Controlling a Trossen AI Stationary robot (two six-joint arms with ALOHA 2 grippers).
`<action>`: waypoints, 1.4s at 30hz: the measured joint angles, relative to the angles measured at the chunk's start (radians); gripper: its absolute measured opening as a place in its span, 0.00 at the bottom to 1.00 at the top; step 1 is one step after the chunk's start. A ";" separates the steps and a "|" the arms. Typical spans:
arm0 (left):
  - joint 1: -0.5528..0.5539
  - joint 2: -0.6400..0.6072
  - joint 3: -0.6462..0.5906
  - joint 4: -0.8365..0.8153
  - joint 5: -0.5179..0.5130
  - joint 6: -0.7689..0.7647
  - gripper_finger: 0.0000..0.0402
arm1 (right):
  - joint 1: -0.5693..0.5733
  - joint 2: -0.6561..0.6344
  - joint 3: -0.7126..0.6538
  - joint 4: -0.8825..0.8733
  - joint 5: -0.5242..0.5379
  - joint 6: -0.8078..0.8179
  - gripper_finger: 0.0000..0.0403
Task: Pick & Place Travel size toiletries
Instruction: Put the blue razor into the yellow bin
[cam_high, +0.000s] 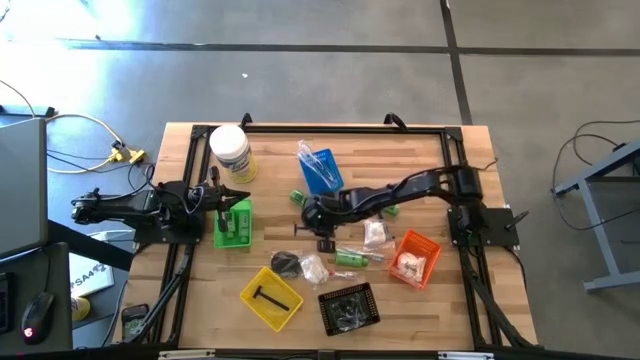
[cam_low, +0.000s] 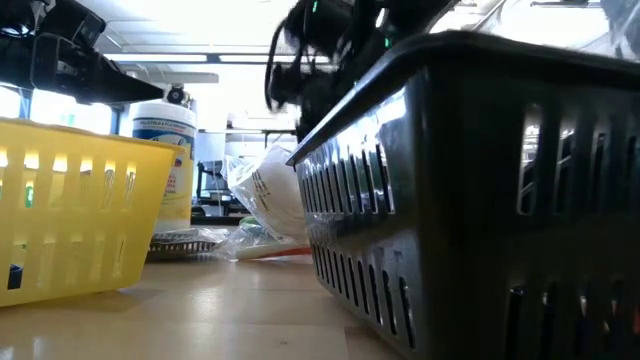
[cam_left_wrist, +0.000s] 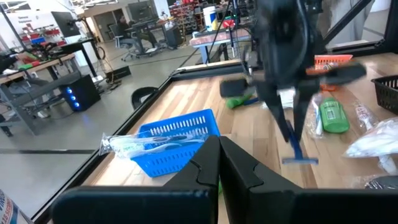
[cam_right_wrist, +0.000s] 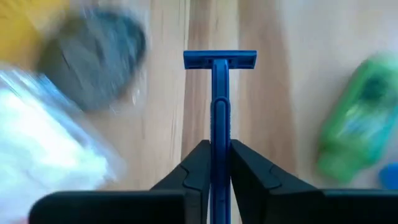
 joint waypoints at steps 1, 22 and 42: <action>0.000 0.000 0.000 0.000 0.000 0.000 0.00 | -0.001 -0.017 0.001 0.003 -0.001 0.000 0.11; 0.000 0.000 0.000 0.008 -0.004 -0.005 0.00 | 0.133 -0.059 0.001 0.539 -0.292 0.484 0.07; 0.000 -0.002 0.000 0.071 0.002 -0.063 0.00 | 0.240 0.279 0.278 0.604 -0.298 0.668 0.07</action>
